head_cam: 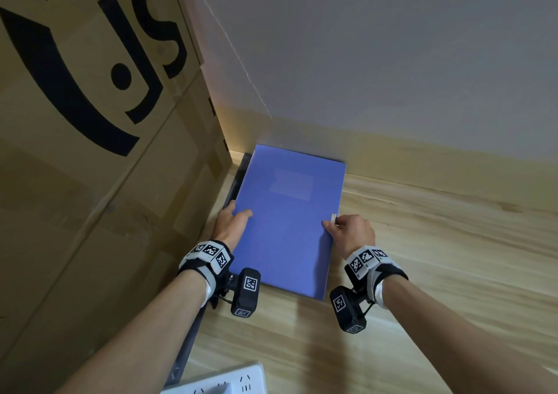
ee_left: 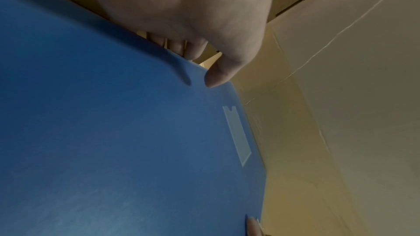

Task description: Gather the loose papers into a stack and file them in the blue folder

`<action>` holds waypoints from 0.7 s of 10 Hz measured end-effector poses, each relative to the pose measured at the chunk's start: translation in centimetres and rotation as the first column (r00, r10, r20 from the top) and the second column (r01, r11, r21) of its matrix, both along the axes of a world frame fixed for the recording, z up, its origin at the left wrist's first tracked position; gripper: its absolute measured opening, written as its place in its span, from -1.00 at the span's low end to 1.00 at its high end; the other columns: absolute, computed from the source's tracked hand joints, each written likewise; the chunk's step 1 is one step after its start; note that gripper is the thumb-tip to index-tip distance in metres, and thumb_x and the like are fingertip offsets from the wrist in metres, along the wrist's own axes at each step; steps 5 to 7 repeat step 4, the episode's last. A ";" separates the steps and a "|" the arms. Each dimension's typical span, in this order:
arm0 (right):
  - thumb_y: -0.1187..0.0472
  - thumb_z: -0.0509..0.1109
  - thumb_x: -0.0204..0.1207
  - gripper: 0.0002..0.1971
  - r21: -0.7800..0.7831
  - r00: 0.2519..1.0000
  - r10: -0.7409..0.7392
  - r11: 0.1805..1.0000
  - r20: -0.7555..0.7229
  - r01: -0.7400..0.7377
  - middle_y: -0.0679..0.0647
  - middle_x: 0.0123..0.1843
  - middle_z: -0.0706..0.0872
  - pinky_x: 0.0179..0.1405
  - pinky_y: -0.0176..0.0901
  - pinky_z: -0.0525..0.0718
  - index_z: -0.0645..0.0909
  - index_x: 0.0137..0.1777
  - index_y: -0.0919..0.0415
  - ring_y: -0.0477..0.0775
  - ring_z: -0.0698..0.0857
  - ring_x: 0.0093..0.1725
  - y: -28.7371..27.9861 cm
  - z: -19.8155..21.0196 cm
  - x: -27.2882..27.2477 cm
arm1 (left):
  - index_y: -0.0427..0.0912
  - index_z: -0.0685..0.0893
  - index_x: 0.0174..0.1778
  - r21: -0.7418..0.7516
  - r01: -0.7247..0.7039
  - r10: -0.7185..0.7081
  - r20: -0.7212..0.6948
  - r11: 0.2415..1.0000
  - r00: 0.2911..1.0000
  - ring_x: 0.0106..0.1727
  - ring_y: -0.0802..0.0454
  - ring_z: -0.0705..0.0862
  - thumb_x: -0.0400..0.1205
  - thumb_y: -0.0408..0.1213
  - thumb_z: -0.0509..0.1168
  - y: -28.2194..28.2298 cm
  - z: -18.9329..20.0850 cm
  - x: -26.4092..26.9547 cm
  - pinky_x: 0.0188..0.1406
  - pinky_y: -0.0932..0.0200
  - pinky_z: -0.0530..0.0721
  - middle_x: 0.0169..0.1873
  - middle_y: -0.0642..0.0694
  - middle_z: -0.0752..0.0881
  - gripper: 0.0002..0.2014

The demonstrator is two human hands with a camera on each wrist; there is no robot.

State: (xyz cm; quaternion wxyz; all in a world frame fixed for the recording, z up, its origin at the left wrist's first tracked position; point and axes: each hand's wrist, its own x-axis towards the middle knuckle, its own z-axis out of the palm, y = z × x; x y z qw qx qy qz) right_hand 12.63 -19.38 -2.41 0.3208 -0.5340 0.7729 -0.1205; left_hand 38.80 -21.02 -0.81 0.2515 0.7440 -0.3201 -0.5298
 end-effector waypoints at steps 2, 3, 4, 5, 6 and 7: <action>-0.14 0.40 0.49 -0.56 0.034 0.999 0.031 0.999 0.029 -0.032 0.12 -0.40 0.69 -0.34 -0.09 0.45 0.65 -0.36 0.25 0.27 0.65 -0.28 -0.5 0.4 -0.6 | 0.02 0.21 0.71 0.008 0.031 -0.031 0.023 0.999 0.999 0.57 -0.24 0.48 0.36 0.02 0.32 0.1 -0.5 -0.2 0.52 -0.30 0.49 0.65 -0.08 0.40 -0.08; -0.25 0.32 0.51 -0.55 0.059 0.995 0.024 0.998 0.100 -0.030 0.07 -0.16 0.83 -0.14 -0.08 0.63 0.77 -0.08 0.14 0.19 0.76 -0.09 0.0 0.3 -1.6 | -0.05 -0.15 0.77 -0.067 0.010 -0.002 0.128 0.998 0.992 0.75 -0.18 0.13 0.63 -0.20 0.30 0.7 1.2 -1.1 0.70 -0.24 0.17 0.77 -0.08 0.02 -0.10; -0.28 0.21 0.52 -0.45 0.012 0.991 -0.040 0.999 0.127 0.038 0.07 0.10 0.84 0.16 0.02 0.69 0.71 0.24 0.11 0.16 0.79 0.10 0.6 0.1 -3.8 | -0.05 -0.22 0.76 -0.201 -0.008 0.051 0.210 0.980 0.976 0.78 -0.12 0.01 0.66 -0.20 0.27 1.1 2.7 -2.5 0.73 -0.21 0.07 0.78 -0.05 -0.08 -0.10; -0.28 0.21 0.52 -0.45 0.012 0.991 -0.040 0.999 0.127 0.038 0.07 0.10 0.84 0.16 0.02 0.69 0.71 0.24 0.11 0.16 0.79 0.10 0.6 0.1 -3.8 | -0.05 -0.22 0.76 -0.201 -0.008 0.051 0.210 0.980 0.976 0.78 -0.12 0.01 0.66 -0.20 0.27 1.1 2.7 -2.5 0.73 -0.21 0.07 0.78 -0.05 -0.08 -0.10; -0.28 0.21 0.52 -0.45 0.012 0.991 -0.040 0.999 0.127 0.038 0.07 0.10 0.84 0.16 0.02 0.69 0.71 0.24 0.11 0.16 0.79 0.10 0.6 0.1 -3.8 | -0.05 -0.22 0.76 -0.201 -0.008 0.051 0.210 0.980 0.976 0.78 -0.12 0.01 0.66 -0.20 0.27 1.1 2.7 -2.5 0.73 -0.21 0.07 0.78 -0.05 -0.08 -0.10; -0.28 0.21 0.52 -0.45 0.012 0.991 -0.040 0.999 0.127 0.038 0.07 0.10 0.84 0.16 0.02 0.69 0.71 0.24 0.11 0.16 0.79 0.10 0.6 0.1 -3.8 | -0.05 -0.22 0.76 -0.201 -0.008 0.051 0.210 0.980 0.976 0.78 -0.12 0.01 0.66 -0.20 0.27 1.1 2.7 -2.5 0.73 -0.21 0.07 0.78 -0.05 -0.08 -0.10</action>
